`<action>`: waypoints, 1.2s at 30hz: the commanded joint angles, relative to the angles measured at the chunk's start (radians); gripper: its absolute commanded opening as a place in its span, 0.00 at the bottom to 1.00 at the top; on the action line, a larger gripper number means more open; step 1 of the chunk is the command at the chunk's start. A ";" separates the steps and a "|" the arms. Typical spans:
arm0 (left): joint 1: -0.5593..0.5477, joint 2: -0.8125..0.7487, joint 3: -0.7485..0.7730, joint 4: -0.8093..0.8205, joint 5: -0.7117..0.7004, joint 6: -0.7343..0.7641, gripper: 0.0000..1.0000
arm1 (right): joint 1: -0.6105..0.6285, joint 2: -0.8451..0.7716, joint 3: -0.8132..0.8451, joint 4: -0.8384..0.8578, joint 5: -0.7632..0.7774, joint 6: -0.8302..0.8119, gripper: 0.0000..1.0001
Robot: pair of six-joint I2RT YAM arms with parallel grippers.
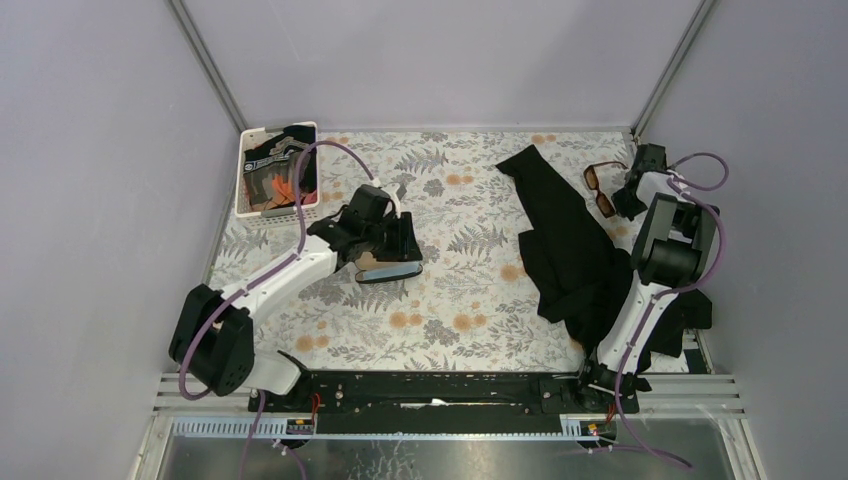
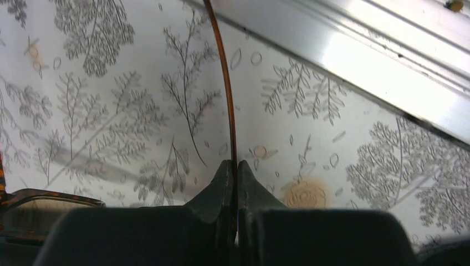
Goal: Organize the sunglasses
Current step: Pick up the sunglasses from the center of the board, then place the sunglasses at the center of the board.
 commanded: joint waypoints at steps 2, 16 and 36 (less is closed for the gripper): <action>0.007 -0.071 0.041 -0.021 -0.067 0.001 0.50 | -0.002 -0.215 -0.133 0.101 -0.121 -0.049 0.00; 0.129 -0.185 0.133 -0.151 -0.209 -0.055 0.51 | 0.389 -0.455 -0.213 0.015 -0.279 -0.358 0.00; -0.013 0.022 0.174 -0.095 -0.077 -0.064 0.51 | 0.777 -0.764 -0.778 0.071 -0.206 -0.289 0.00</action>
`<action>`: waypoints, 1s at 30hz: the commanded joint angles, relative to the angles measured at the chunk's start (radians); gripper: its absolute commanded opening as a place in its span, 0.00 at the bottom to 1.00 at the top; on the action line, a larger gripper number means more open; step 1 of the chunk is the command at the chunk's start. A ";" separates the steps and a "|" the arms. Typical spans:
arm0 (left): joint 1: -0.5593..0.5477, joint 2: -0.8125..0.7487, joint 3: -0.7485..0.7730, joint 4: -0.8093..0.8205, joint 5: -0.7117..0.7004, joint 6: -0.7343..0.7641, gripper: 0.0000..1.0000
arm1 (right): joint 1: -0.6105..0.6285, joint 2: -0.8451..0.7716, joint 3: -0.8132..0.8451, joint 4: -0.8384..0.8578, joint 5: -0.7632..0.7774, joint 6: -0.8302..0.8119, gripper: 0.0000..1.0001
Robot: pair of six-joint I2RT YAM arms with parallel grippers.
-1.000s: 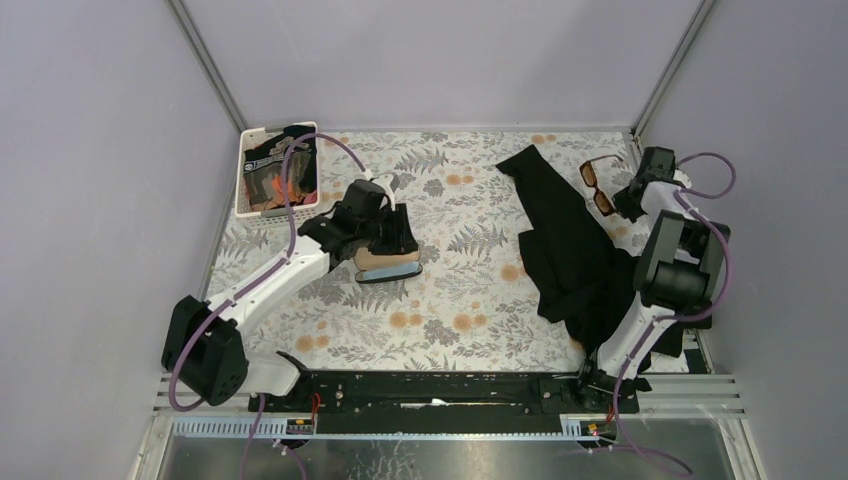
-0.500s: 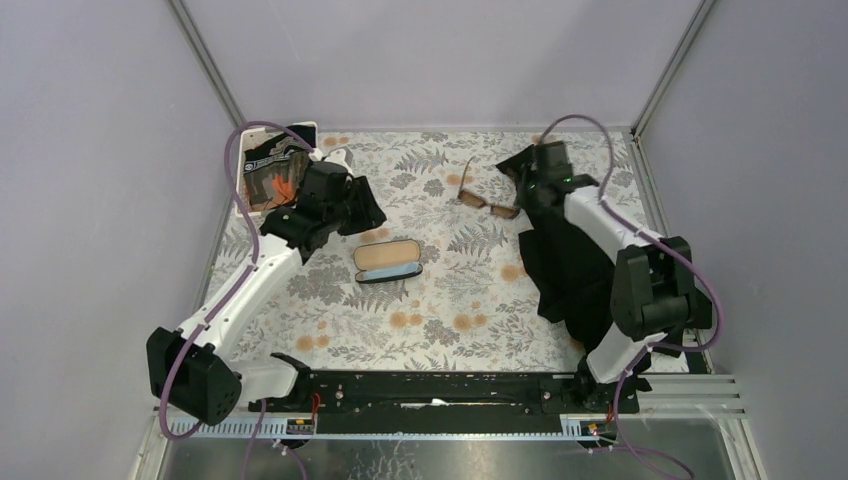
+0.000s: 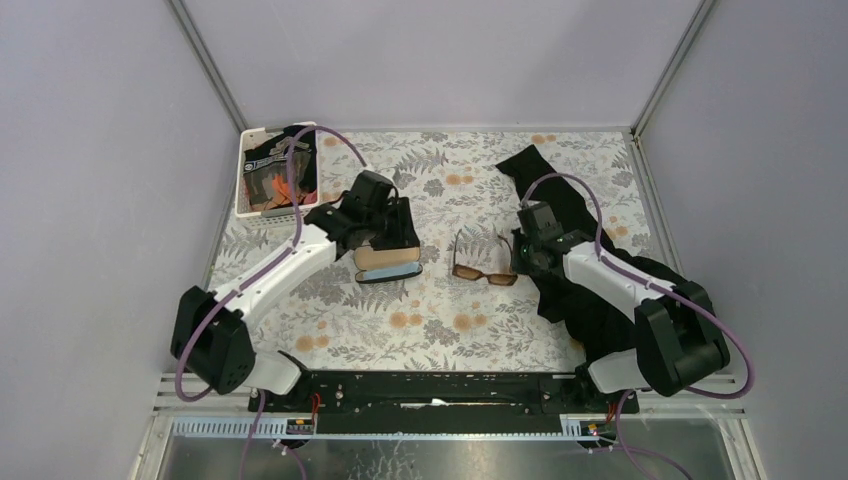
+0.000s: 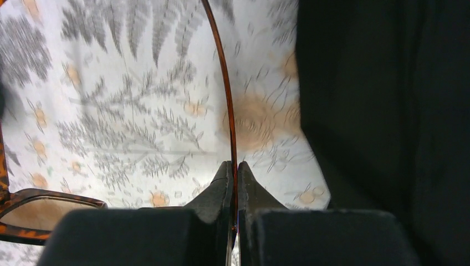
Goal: Organize the sunglasses
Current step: Place the sunglasses at the center of the board, then fold the sunglasses at the center of the board.
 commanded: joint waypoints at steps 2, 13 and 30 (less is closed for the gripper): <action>-0.016 0.079 0.016 0.124 0.118 -0.007 0.52 | 0.083 -0.063 -0.107 0.040 0.034 0.081 0.00; -0.136 0.347 0.119 0.143 0.190 -0.004 0.51 | 0.132 -0.040 -0.130 0.045 0.092 0.104 0.00; -0.223 0.540 0.194 0.152 0.310 0.093 0.03 | 0.150 -0.017 -0.120 0.054 0.055 0.068 0.00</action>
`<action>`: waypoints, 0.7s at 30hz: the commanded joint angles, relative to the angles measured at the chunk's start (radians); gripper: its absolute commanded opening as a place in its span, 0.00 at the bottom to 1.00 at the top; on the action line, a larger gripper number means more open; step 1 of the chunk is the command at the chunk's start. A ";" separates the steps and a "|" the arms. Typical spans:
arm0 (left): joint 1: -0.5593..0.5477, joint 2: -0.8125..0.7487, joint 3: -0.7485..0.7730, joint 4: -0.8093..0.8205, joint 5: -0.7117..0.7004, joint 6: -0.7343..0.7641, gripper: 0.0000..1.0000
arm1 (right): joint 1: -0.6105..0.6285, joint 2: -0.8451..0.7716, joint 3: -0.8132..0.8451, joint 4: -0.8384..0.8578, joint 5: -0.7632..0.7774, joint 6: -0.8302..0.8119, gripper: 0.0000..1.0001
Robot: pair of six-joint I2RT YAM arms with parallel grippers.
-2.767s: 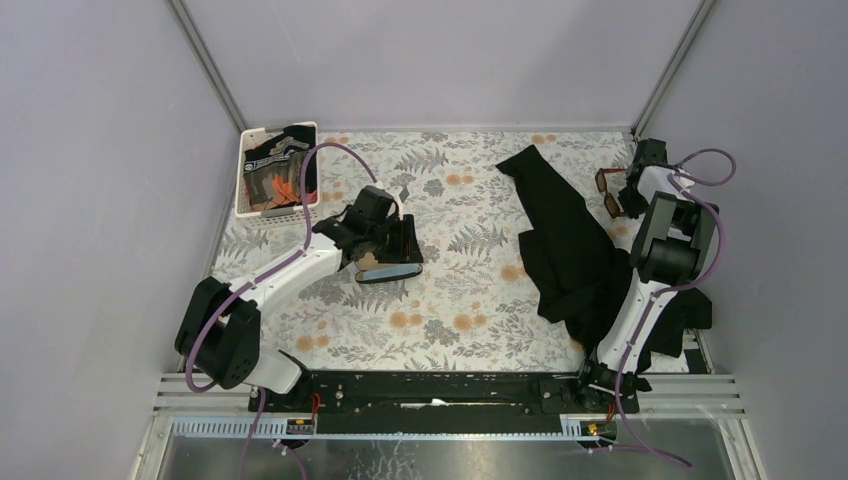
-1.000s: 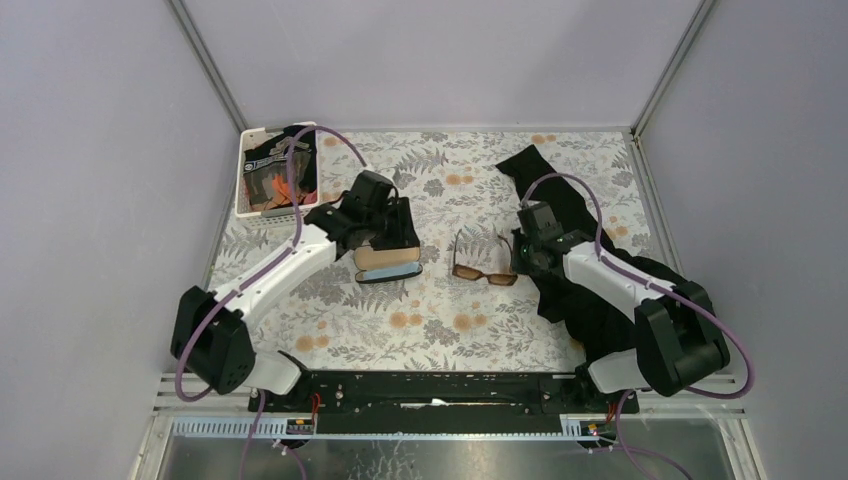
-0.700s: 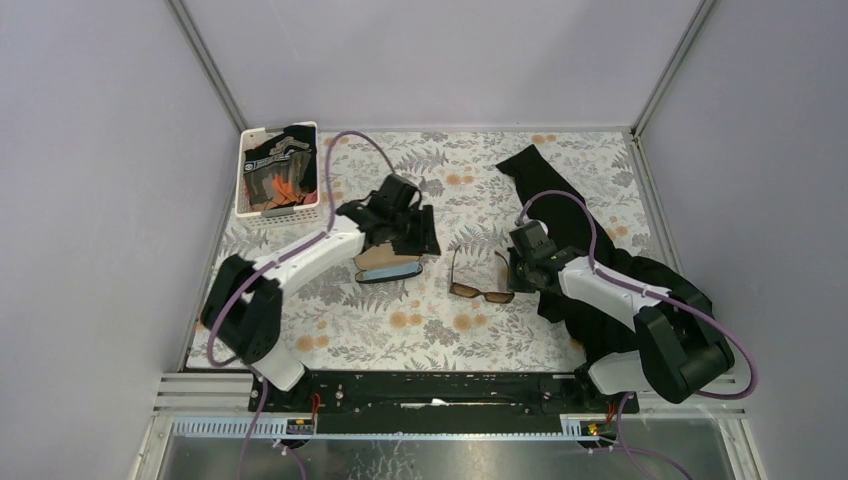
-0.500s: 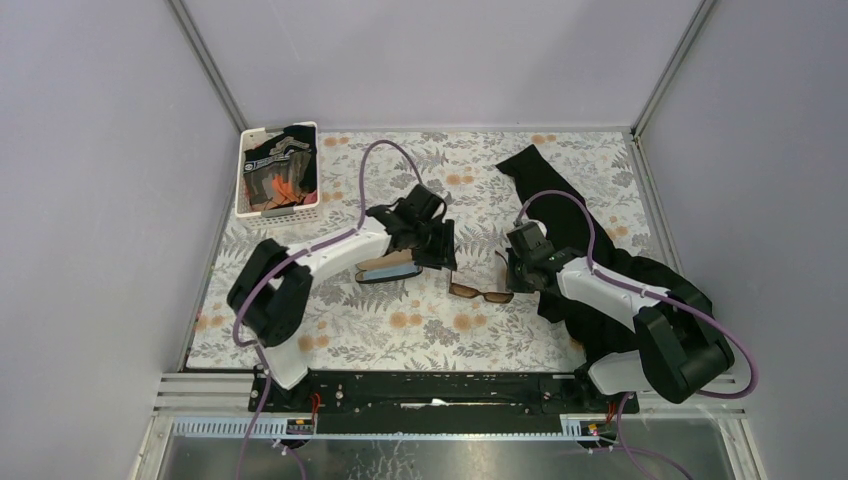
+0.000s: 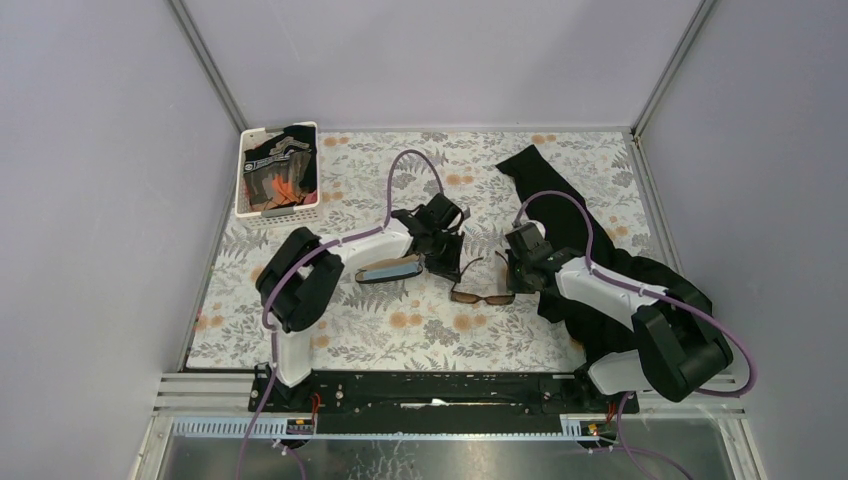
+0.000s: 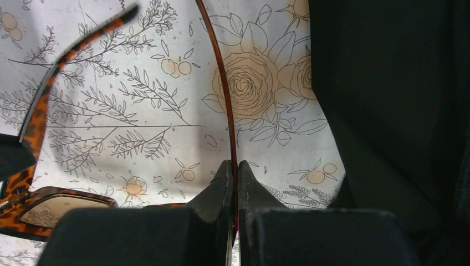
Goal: Organize the sunglasses
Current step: Fold the sunglasses at the center of the board.
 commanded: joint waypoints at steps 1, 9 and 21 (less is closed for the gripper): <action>-0.045 0.040 0.038 0.031 0.117 0.069 0.03 | 0.022 0.020 0.026 0.010 -0.030 -0.015 0.00; -0.104 0.082 0.059 0.019 0.287 0.144 0.09 | 0.030 0.034 0.055 0.033 -0.079 -0.052 0.00; -0.110 0.026 0.061 -0.030 0.258 0.165 0.25 | 0.029 0.012 0.142 -0.036 -0.005 -0.069 0.57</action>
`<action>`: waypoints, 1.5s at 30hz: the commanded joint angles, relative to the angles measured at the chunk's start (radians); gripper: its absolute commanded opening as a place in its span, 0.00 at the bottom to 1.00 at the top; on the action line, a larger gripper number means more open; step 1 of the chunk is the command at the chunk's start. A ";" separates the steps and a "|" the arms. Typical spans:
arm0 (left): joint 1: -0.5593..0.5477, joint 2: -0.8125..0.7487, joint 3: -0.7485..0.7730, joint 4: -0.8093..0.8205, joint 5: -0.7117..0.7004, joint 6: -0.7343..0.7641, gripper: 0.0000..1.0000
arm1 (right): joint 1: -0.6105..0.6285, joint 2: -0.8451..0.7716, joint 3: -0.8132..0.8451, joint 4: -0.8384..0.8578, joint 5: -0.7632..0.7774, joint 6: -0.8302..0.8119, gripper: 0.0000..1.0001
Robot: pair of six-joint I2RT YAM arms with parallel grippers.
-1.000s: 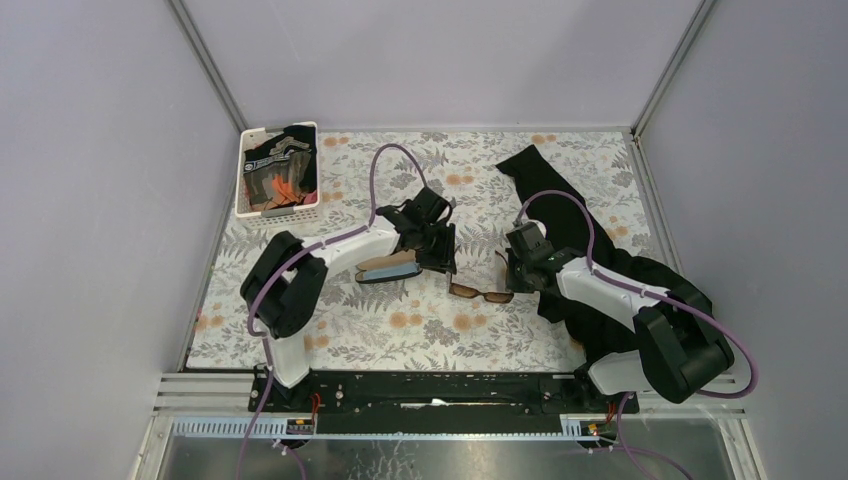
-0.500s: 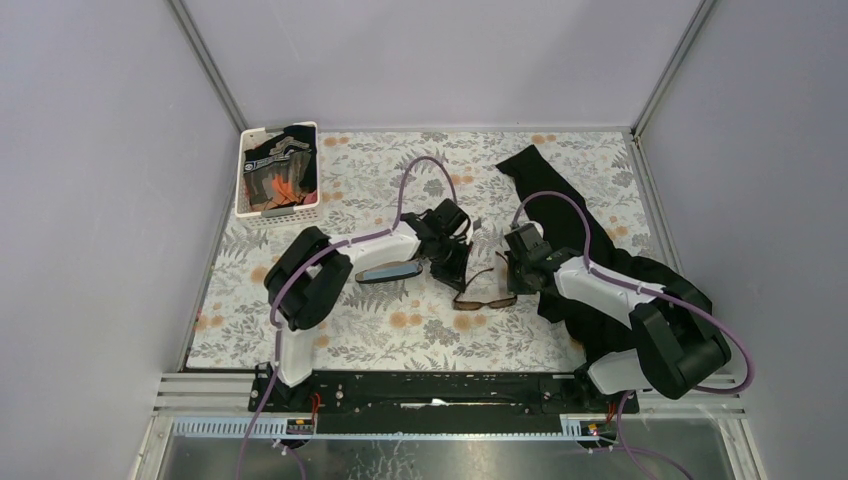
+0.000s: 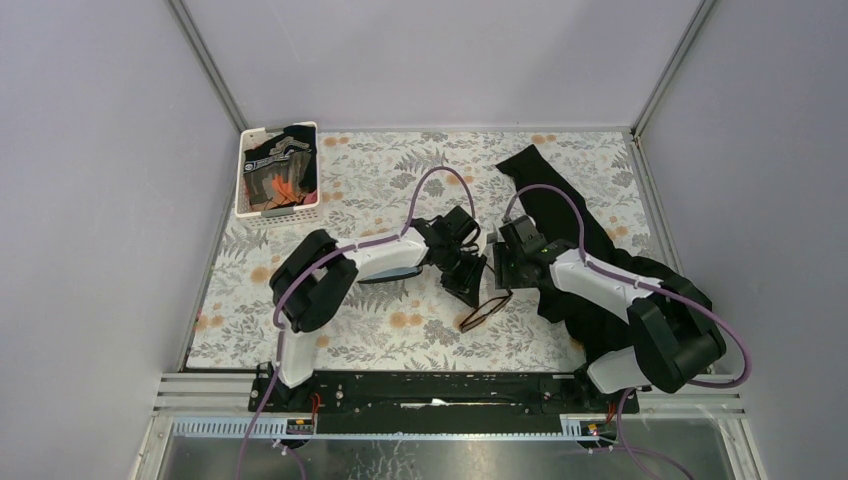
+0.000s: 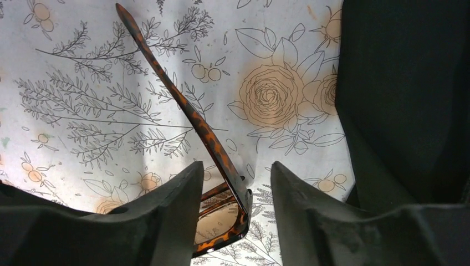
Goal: Organize the sunglasses
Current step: Fold the sunglasses at the center of the board.
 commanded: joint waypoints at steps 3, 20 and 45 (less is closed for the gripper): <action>-0.012 -0.064 0.031 -0.003 -0.032 0.012 0.26 | 0.013 -0.093 0.074 -0.038 0.062 0.049 0.58; 0.104 0.159 0.436 -0.030 -0.323 -0.072 0.27 | 0.026 -0.547 -0.289 -0.084 -0.063 0.455 0.00; 0.099 0.270 0.350 -0.121 -0.178 -0.013 0.26 | 0.157 -0.190 -0.304 0.226 -0.046 0.543 0.00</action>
